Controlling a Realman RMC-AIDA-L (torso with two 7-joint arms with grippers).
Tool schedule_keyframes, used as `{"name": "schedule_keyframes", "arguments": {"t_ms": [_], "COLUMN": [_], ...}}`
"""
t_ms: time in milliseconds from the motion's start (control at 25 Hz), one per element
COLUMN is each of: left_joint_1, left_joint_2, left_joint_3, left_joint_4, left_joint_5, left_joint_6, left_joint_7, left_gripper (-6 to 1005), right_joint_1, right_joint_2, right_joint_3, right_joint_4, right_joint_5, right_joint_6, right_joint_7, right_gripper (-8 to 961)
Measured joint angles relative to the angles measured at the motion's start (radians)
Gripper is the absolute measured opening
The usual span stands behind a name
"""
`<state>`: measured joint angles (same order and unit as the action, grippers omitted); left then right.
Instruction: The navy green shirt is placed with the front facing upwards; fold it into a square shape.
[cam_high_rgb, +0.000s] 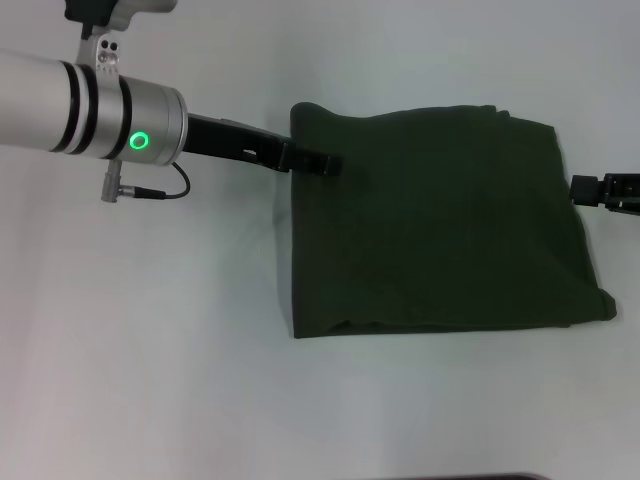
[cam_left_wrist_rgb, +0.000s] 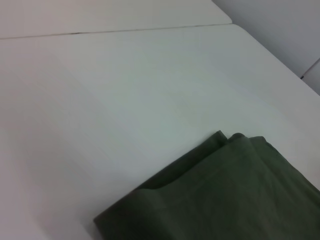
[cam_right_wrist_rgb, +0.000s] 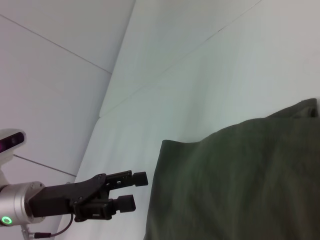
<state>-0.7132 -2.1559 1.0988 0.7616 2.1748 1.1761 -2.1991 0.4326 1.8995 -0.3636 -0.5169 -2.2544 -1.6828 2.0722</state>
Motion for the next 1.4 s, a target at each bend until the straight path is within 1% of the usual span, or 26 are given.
{"name": "schedule_keyframes", "arguments": {"t_ms": [480, 800, 1000, 1320, 1400], "left_joint_1": [-0.003, -0.010, -0.025, -0.029, -0.029], "left_joint_2": [-0.003, -0.007, -0.007, -0.007, -0.007], "left_joint_3": [0.030, 0.089, 0.092, 0.093, 0.094], "left_joint_4": [0.000, -0.010, -0.039, -0.041, -0.041], "left_joint_5": [0.000, 0.000, 0.000, 0.000, 0.000], "left_joint_6": [0.003, -0.050, -0.063, -0.066, -0.069], "left_joint_7": [0.003, -0.008, -0.008, -0.002, -0.002], "left_gripper": [896, 894, 893, 891, 872], "right_joint_1": [-0.003, -0.004, -0.002, -0.003, -0.004], "right_joint_2": [-0.001, -0.004, -0.004, -0.005, -0.005], "right_joint_3": [0.000, 0.000, 0.000, 0.006, 0.009], "right_joint_4": [0.000, 0.000, 0.000, 0.000, 0.000], "right_joint_5": [0.001, 0.002, 0.003, 0.003, 0.003], "right_joint_6": [0.000, 0.008, 0.008, 0.009, 0.009], "right_joint_7": [-0.002, -0.001, 0.000, 0.000, 0.000], "right_gripper": [267, 267, 267, 267, 268]}}
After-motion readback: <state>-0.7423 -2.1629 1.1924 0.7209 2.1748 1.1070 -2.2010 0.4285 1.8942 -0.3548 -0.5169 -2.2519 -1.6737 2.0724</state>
